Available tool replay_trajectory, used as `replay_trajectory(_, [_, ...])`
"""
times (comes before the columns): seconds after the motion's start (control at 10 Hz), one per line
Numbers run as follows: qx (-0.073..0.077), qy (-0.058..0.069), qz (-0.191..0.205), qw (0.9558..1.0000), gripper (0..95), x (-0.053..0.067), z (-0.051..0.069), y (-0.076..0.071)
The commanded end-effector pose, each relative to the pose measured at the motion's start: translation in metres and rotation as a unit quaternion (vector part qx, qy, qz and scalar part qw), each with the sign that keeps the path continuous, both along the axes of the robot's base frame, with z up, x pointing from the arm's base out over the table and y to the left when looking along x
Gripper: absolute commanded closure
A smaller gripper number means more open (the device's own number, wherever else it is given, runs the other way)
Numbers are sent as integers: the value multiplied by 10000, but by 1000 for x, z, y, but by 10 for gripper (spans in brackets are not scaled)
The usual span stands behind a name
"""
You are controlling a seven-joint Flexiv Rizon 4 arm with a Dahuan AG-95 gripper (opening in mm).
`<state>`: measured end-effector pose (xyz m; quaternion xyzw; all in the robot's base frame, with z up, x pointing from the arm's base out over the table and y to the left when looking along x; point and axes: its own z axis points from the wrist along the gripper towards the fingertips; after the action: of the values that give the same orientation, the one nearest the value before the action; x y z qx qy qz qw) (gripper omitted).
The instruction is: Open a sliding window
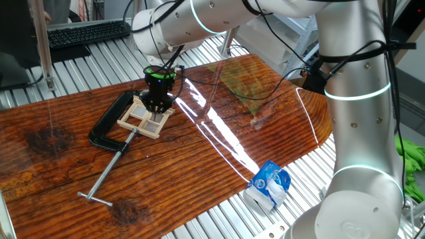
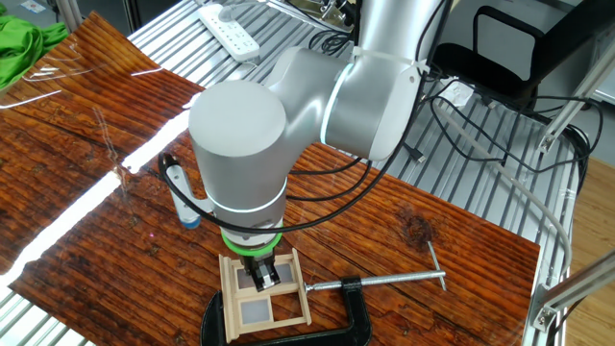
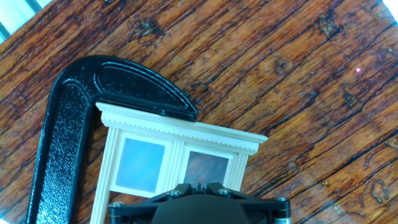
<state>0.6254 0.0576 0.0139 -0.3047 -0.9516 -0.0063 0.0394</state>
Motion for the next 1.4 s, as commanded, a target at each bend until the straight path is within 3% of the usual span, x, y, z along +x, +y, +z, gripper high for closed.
replay_trajectory(0.1, [17, -2, -1, 10000, 950, 0, 0, 0])
replay_trajectory(1.4, [52, -90, -20, 9999, 950, -7, -3, 1])
